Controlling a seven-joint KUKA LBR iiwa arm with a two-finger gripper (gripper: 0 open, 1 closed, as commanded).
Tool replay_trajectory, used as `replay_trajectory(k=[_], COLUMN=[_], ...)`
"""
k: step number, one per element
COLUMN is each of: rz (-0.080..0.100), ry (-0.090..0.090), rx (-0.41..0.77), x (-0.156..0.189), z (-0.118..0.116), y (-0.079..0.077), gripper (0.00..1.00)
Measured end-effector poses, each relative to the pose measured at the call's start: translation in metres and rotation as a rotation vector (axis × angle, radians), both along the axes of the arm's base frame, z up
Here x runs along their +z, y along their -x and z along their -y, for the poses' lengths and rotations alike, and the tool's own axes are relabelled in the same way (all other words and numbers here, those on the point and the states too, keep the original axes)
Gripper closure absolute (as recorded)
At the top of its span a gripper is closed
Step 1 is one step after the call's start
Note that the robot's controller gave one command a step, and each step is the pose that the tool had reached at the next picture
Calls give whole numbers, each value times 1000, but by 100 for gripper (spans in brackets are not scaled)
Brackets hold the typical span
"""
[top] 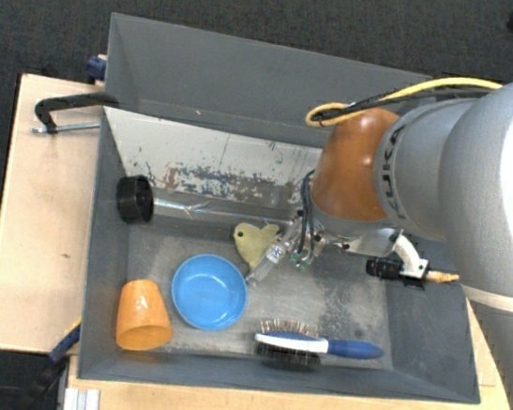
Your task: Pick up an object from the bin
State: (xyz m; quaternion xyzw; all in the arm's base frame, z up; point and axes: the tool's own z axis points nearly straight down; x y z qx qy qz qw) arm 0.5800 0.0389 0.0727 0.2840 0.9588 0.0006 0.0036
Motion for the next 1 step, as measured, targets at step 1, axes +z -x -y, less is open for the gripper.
replay_trajectory(k=[1], rz=[-1], ry=[0], rx=[250], x=[-1], z=[-1], y=[-14], gripper=[0])
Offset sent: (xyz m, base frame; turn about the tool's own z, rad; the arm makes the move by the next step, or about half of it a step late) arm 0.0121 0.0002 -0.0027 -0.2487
